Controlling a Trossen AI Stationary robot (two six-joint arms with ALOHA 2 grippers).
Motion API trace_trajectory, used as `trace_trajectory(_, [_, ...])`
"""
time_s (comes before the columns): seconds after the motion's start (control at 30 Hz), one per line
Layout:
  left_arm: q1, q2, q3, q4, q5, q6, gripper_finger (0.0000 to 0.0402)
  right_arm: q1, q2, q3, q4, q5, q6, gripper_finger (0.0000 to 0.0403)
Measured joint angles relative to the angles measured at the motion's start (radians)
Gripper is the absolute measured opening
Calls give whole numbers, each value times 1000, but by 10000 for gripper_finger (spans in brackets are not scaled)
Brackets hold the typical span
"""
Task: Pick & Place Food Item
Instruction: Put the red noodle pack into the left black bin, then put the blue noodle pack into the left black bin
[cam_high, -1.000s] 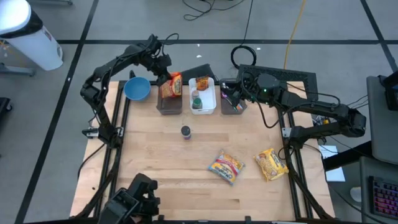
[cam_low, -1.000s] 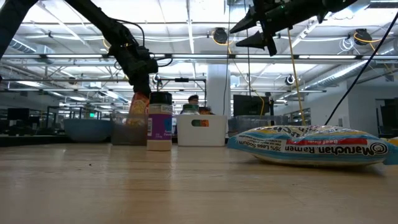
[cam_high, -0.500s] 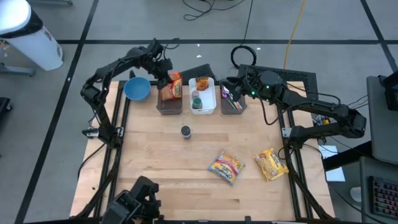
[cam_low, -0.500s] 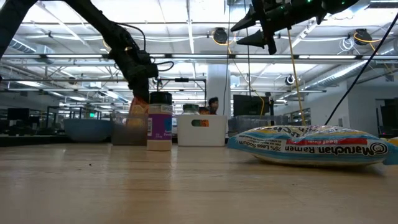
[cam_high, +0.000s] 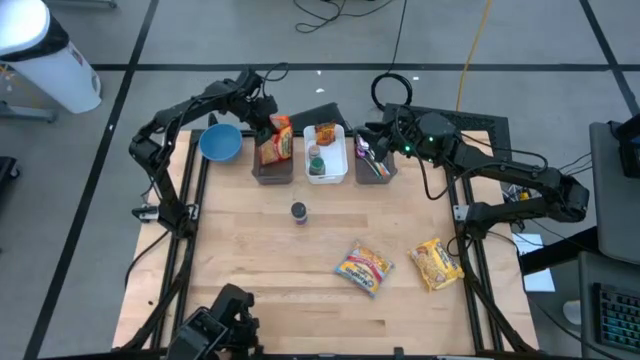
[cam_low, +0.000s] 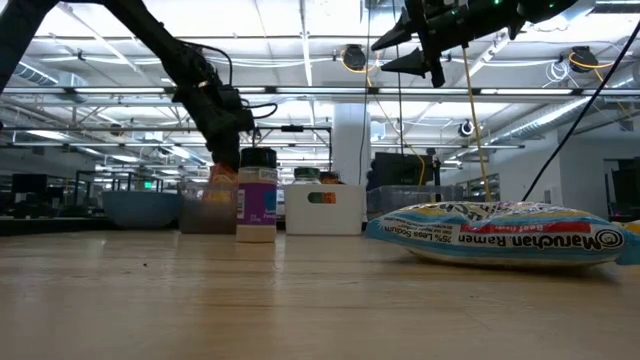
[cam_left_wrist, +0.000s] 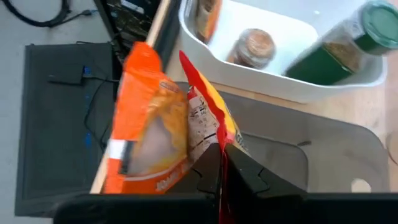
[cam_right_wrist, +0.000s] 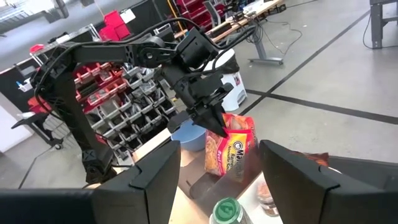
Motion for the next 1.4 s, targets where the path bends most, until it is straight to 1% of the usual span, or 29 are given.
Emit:
trace_trajectory(0.17, [0, 2, -1, 13, -11, -18, 23, -5, 0, 0, 0, 0, -1, 212])
trace_trajectory(0.3, [0, 2, -1, 13, -10, -18, 42, -11, 0, 0, -1, -1, -1, 212])
trace_trajectory(0.5, [0, 3, 33, -17, -11, -25, 97, -30, 0, 0, 0, -3, -1, 212])
trace_trajectory(0.67, [0, 4, 97, -51, -46, -53, 144, -33, 0, 0, -1, -3, -1, 212])
trace_trajectory(0.83, [-4, 3, 184, -84, -81, -102, 175, -33, 0, 0, -1, -3, -2, 212])
trace_trajectory(1.03, [-18, 3, 322, -138, -94, -184, 186, -32, 0, 0, -1, -3, -8, 212])
trace_trajectory(1.27, [-56, 3, 491, -160, -93, -353, 186, -32, 0, -1, 6, -2, -36, 212])
trace_trajectory(1.4, [-90, 3, 552, -155, -92, -382, 186, -32, 0, -1, 40, -1, -47, 212])
